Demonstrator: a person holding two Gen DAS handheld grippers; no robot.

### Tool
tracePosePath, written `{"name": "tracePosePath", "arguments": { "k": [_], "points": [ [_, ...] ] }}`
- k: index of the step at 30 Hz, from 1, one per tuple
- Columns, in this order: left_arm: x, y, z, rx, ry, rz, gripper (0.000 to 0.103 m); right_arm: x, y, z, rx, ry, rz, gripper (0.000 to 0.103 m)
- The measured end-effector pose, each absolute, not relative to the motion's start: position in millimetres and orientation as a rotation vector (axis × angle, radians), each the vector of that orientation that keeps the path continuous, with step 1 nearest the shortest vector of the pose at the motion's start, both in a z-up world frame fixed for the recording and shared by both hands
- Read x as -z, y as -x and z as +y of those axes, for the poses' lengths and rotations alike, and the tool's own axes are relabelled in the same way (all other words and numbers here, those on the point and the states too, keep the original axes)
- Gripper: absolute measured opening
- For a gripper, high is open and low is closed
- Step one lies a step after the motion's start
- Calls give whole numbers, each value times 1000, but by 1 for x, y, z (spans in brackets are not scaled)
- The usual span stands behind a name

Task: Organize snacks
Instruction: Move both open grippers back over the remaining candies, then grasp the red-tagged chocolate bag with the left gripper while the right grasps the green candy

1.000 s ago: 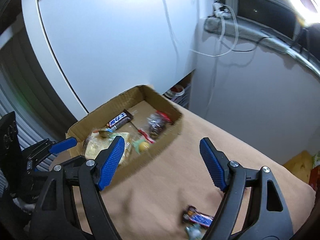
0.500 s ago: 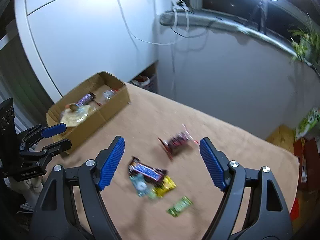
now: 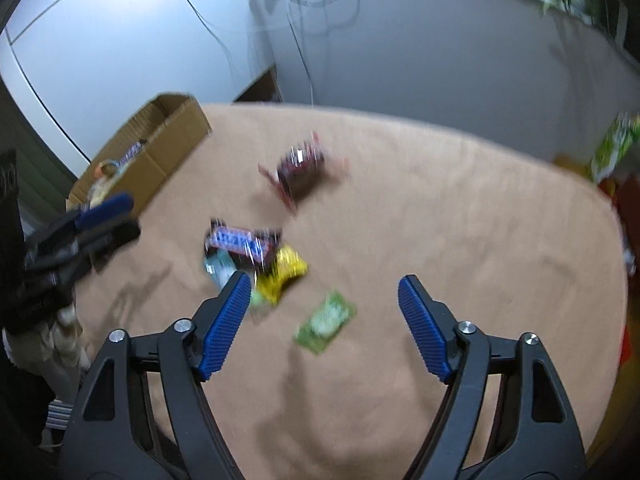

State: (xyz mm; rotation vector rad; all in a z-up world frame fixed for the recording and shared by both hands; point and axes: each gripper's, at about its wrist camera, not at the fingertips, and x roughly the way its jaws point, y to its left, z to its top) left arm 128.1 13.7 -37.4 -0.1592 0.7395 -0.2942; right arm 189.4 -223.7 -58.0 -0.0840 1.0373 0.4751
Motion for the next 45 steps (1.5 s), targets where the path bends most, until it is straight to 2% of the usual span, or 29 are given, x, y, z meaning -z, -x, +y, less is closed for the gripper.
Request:
{"name": "tracePosePath", "arguments": {
  "k": [2,6,9,20,27,34,36,38,45],
  "points": [
    [40,-137,8,302,158,745,54,71,-189,-225,-475,59,1093,59],
    [48,-159,-2,321,157,769,54,90,-186,-226,-466,32,1150,57],
    [54,-175,-14,340,130,783,54,98,-187,-227,-464,8,1164,47],
    [72,-232,-39,352,61,822,54,106,-187,-215,-434,26,1146,46],
    [84,-244,-51,363,16,835,54,107,-186,-193,-410,185,1110,45],
    [91,-250,-53,345,6,845,53,105,-189,-193,-399,244,1100,23],
    [94,-250,-53,341,6,847,46,104,-190,-197,-406,227,1105,23],
    [96,-251,-53,337,5,850,33,104,-190,-196,-406,235,1101,23],
    [95,-251,-46,330,36,845,31,101,-184,-207,-409,213,1093,23]
  ]
}}
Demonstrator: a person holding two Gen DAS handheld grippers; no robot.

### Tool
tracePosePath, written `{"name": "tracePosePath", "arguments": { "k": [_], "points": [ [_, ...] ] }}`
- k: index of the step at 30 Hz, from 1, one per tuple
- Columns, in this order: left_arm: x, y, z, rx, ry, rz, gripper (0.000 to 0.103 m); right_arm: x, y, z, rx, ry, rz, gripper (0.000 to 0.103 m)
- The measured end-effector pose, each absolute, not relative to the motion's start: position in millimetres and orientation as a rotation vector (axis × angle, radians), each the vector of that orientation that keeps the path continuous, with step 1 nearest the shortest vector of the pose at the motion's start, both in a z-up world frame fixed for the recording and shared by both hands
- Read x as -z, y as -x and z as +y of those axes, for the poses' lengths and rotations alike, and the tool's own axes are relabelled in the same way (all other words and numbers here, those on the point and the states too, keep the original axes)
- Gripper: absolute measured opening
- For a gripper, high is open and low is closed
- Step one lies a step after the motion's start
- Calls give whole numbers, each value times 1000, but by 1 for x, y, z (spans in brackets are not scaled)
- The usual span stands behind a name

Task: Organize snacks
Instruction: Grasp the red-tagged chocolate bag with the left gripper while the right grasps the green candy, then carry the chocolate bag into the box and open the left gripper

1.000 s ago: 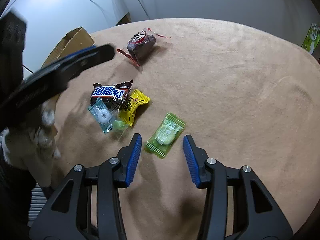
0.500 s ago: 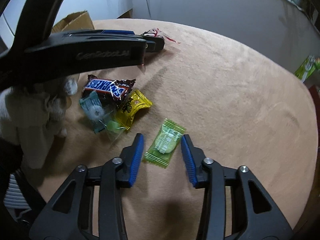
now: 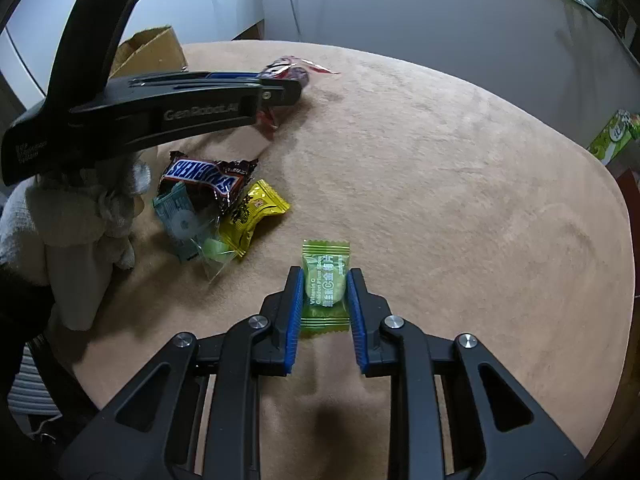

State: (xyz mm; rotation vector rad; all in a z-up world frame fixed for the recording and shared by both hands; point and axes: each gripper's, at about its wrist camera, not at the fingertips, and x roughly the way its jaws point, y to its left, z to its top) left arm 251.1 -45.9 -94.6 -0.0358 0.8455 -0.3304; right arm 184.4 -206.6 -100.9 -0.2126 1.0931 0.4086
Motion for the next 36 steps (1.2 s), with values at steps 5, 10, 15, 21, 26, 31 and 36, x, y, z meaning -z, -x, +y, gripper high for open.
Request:
{"name": "tracePosePath", "arguments": {
  "k": [5,10,15,21,26,31,36],
  "points": [
    [89,-245,-42,321,40,831,31,97,-180,-215,-407,194,1084,22],
    [80,-233,-39,321,42,812,31,90,-180,-213,-411,187,1069,22],
    [67,-219,-33,320,50,790,31,79,-173,-215,-420,184,1042,22],
    [52,-199,-18,307,73,761,31,65,-166,-208,-442,187,1009,22],
    [41,-180,-1,284,91,740,31,52,-163,-195,-468,195,978,22],
    [31,-160,22,253,111,715,31,36,-163,-173,-506,210,943,22],
    [22,-142,48,218,128,699,31,21,-169,-147,-551,219,911,22]
  ]
}}
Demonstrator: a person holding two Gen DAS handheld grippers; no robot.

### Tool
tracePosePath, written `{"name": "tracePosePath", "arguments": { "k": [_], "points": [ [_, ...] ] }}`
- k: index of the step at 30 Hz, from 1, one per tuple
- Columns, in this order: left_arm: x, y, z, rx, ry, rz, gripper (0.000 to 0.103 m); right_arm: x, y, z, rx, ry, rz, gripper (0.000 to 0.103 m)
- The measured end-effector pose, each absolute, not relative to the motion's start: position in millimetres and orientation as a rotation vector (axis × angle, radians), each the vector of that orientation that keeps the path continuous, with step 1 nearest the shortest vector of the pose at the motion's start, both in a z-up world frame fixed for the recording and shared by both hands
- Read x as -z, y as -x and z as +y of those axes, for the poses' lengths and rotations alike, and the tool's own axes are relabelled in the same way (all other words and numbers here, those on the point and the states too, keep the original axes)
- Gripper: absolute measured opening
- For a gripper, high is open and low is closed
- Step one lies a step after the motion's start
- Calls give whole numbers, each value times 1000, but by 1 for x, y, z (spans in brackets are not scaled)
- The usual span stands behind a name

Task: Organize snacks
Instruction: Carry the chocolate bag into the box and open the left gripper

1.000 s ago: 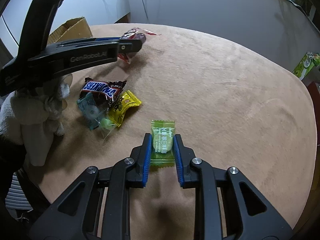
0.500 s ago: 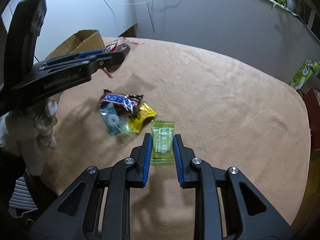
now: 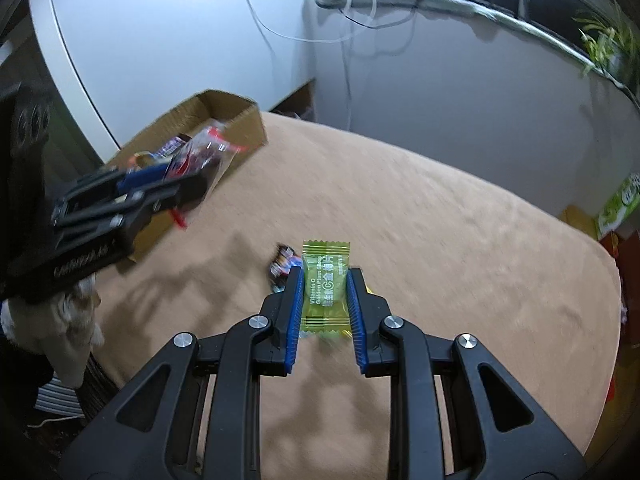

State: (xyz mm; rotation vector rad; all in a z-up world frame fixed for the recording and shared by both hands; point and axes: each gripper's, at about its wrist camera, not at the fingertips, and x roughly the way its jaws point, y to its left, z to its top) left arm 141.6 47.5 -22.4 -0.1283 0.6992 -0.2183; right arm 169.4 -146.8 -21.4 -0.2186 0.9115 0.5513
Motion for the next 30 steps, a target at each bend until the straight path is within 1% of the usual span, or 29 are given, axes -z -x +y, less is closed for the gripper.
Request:
{"name": "tracePosePath", "arguments": {
  "k": [5,16,20,30],
  "points": [
    [14,-120,77,185,167,670,31,8,-182,-114,-602,245,888,22],
    [23,-80,141,71,223,666,31,-16,-198,-14,-727,308,846,22],
    [27,-72,155,50,246,666,31,-14,-204,22,-758,332,852,22],
    [40,-75,169,43,261,678,31,5,-217,75,-782,391,885,22]
  ]
}}
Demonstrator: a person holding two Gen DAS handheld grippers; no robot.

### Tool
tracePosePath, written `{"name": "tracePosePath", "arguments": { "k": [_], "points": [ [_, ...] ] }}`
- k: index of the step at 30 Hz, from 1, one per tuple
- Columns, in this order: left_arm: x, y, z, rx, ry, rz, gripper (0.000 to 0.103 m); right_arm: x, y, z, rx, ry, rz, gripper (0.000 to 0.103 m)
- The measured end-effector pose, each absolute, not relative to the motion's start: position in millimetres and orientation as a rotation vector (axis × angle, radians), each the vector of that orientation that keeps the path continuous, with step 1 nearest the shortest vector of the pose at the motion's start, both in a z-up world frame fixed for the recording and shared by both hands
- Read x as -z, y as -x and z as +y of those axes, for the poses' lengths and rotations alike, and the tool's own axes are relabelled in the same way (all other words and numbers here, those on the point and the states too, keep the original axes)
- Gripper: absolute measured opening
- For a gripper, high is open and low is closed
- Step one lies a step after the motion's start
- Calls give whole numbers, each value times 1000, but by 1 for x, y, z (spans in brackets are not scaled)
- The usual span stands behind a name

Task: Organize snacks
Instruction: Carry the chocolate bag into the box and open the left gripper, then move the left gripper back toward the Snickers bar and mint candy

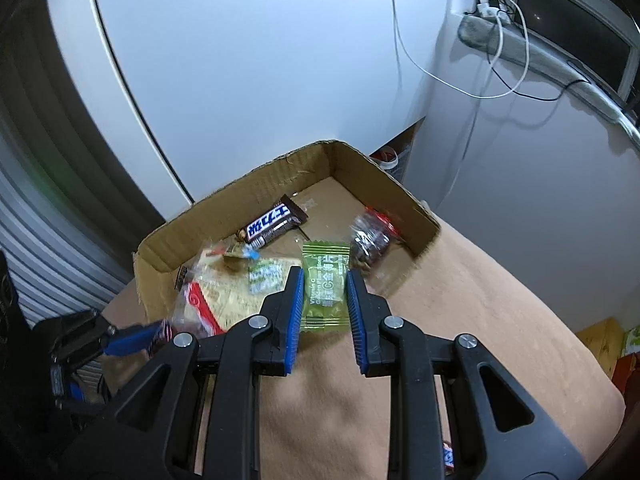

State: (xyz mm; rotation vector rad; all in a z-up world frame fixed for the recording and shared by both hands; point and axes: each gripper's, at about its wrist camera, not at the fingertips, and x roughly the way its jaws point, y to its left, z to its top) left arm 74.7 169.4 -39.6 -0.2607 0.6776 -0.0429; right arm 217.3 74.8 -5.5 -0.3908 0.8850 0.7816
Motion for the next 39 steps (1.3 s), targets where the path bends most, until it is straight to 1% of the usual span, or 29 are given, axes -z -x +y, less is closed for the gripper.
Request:
{"name": "tracePosePath", "arguments": {
  "k": [13,15,16,17,18,19,30,39],
  "points": [
    [52,-85,174,55,275,699,31,28,-241,107,-822,381,943,24],
    [53,-86,175,54,274,703,32,28,-241,107,-822,382,944,41],
    [53,-87,175,53,274,706,39,27,-241,106,-817,379,935,59],
    [53,-87,175,51,274,707,53,25,-241,105,-813,373,924,70],
    [53,-87,175,44,275,704,59,22,-240,103,-814,365,913,71],
    [52,-86,175,42,276,701,61,20,-239,101,-818,361,910,71],
    [39,-73,168,33,271,668,61,-5,-224,64,-810,333,866,71],
    [22,-61,154,46,269,628,61,-21,-206,-21,-735,285,836,71]
  ]
}}
